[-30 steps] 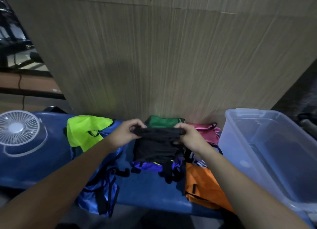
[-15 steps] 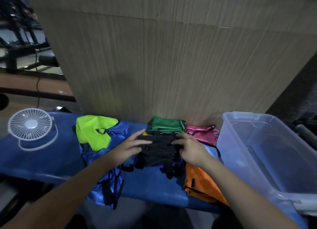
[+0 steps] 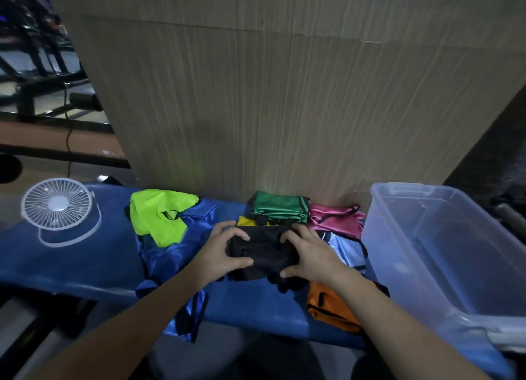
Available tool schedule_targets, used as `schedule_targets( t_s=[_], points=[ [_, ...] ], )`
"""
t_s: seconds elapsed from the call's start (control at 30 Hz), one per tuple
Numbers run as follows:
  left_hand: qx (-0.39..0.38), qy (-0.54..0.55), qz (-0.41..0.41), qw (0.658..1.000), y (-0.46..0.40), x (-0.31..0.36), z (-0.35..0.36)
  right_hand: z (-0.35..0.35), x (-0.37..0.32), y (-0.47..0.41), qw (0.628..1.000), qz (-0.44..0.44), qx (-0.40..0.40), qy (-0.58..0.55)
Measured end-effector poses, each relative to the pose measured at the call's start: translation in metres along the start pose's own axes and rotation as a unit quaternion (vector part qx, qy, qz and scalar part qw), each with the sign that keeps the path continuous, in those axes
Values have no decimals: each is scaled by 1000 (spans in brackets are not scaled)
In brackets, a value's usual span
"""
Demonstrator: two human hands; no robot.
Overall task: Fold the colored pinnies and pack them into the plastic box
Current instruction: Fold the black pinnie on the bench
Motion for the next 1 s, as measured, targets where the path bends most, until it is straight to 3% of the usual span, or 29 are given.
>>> schedule_targets(
  t_s=[0.13,0.33,0.73,1.0],
  points=[
    [50,55,-51,996,-2,5,-4,2,-5,-4,997,-27,38,54],
    [39,26,-4,999,-3,11,-2,8,-4,-2,989,-70,108,73],
    [7,132,-18,991,1,39,-27,-11,-6,15,982,-74,86,-154],
    [-40,165,-35,985,-9,50,-30,-24,-4,13,975,-77,104,-181]
  ],
)
Point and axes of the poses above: each hand's wrist, its own y-axis away from the middle knuckle, its own z-axis out of the palm, x = y × z, the point moved 3 cm from there along -y, towards the middle knuckle, and after that the axes turned 15 degrees about -y, right-handed, at the moved point
